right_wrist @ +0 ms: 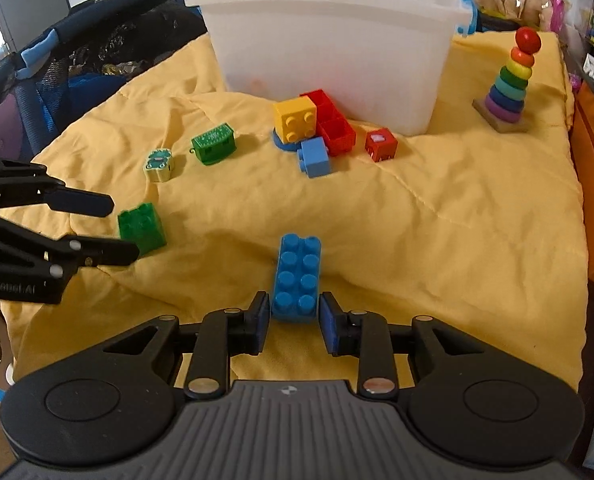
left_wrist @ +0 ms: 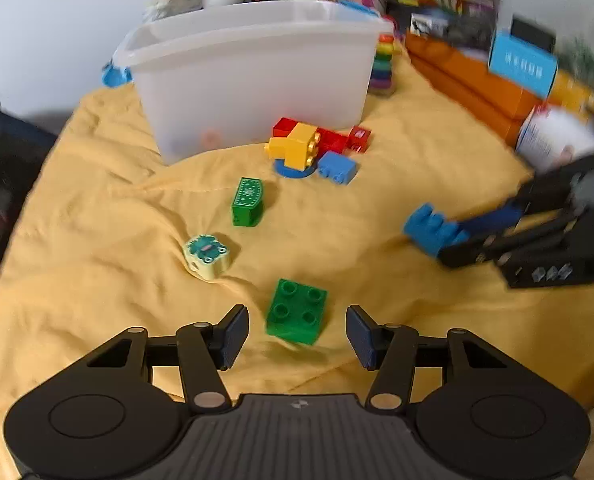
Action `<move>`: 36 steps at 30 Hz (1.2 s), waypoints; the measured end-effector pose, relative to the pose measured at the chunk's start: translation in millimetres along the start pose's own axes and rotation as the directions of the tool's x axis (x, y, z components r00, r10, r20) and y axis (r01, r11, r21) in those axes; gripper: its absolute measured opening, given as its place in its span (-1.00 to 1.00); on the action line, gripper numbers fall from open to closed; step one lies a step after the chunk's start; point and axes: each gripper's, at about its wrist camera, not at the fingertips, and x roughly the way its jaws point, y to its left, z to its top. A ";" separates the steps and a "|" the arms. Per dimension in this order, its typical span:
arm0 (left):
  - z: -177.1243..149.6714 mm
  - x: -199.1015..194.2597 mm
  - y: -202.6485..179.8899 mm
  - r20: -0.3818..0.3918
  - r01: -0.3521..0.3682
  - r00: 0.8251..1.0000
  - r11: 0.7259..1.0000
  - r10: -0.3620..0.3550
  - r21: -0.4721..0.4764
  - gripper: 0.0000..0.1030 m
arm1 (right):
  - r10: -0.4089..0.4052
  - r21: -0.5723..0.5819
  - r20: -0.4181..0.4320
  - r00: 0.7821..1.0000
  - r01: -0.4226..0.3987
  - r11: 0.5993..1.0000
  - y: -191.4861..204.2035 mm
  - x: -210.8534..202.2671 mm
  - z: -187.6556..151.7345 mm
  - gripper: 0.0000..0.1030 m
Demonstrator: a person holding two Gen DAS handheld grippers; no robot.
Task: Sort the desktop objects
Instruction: 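Grasp a green Duplo brick with the left gripper while the right grasps a blue Duplo brick, then carry both bricks over the clear bin and open both grippers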
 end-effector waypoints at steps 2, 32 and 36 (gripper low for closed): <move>0.9 5.4 -3.0 -0.004 -0.028 1.000 0.999 0.028 0.027 0.12 | -0.003 -0.016 0.013 1.000 0.004 1.000 1.5 -1.7 1.2 -0.35; 128.7 -44.4 21.8 0.282 -0.090 0.958 0.990 0.057 0.106 -0.31 | -0.040 -0.144 0.210 0.977 0.072 0.987 0.8 -37.8 74.7 -0.47; 171.6 -38.4 34.2 0.343 -0.149 0.934 0.983 0.103 0.109 -0.31 | -0.066 -0.125 0.310 0.948 0.110 0.986 -8.8 -50.9 119.1 -0.47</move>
